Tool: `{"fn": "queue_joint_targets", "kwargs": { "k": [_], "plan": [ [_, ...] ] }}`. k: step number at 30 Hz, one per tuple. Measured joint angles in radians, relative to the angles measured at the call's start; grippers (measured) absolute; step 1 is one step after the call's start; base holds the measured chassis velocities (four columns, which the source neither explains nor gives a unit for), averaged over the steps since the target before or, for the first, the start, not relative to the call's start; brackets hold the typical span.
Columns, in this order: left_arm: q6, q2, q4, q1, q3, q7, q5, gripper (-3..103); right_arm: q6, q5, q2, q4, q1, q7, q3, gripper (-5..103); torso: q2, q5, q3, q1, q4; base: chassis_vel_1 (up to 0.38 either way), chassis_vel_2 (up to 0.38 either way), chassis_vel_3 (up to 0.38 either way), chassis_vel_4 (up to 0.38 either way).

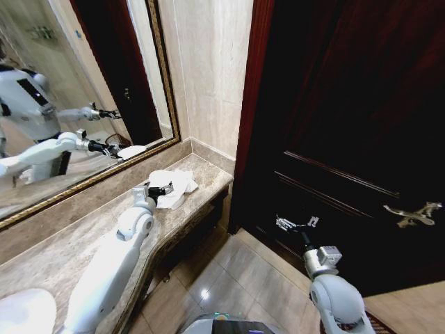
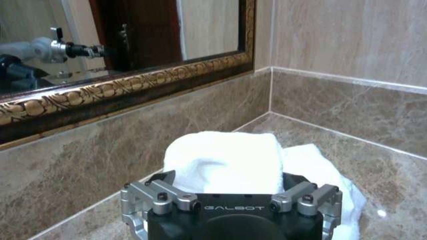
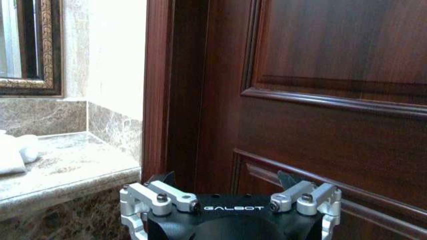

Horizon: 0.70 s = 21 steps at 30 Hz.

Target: Discard the used towel into the hamper.

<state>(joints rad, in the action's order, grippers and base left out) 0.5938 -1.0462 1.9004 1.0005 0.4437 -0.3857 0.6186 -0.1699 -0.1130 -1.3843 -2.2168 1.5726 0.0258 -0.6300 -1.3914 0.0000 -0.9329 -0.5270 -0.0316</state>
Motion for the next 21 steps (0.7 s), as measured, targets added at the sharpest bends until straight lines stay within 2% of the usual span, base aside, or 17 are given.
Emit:
{"fn": "queue_joint_targets", "kwargs": {
  "k": [21],
  "plan": [
    [0.004, -0.02, -0.122, -0.084, -0.067, -0.005, 0.021, 100, 0.004, 0.002, -0.003, 0.011, -0.002, 0.0, -0.007, 100, 0.0, 0.0, 0.0, 0.0, 0.0, 0.0, 0.0, 0.0, 0.0]
  ]
}}
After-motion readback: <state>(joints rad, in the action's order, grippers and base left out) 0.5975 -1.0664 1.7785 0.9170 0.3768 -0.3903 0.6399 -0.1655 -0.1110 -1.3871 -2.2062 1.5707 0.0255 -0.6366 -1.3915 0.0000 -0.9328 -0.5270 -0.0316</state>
